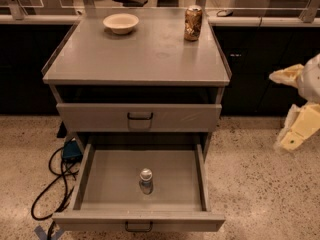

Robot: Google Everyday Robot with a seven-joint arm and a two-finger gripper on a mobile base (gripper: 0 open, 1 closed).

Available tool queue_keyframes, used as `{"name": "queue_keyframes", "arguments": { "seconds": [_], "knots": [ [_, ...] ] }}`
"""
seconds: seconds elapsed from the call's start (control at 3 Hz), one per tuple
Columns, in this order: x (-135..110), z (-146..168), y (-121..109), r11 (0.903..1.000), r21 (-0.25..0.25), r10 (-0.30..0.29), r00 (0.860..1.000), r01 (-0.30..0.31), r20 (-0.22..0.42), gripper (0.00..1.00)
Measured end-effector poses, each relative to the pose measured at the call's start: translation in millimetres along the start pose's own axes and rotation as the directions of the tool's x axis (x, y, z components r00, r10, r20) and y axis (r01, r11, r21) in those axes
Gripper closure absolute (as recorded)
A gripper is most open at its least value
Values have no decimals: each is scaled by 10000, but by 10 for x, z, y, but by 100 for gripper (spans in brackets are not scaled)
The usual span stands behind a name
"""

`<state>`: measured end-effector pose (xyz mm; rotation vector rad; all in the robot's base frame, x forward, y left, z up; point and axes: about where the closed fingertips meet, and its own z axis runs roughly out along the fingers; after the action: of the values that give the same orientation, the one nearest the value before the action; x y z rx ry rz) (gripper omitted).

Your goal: Pick redbull can from middle drawer and place on counter

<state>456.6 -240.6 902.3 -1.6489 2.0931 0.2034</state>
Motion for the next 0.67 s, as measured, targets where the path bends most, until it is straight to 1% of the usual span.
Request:
{"name": "queue_keyframes", "arguments": {
  "seconds": [0.33, 0.67],
  "knots": [
    [195, 541, -30, 9985, -509, -65, 9734, 186, 2290, 0],
    [210, 998, -46, 9944, -779, -361, 9248, 707, 3787, 0]
  ]
}}
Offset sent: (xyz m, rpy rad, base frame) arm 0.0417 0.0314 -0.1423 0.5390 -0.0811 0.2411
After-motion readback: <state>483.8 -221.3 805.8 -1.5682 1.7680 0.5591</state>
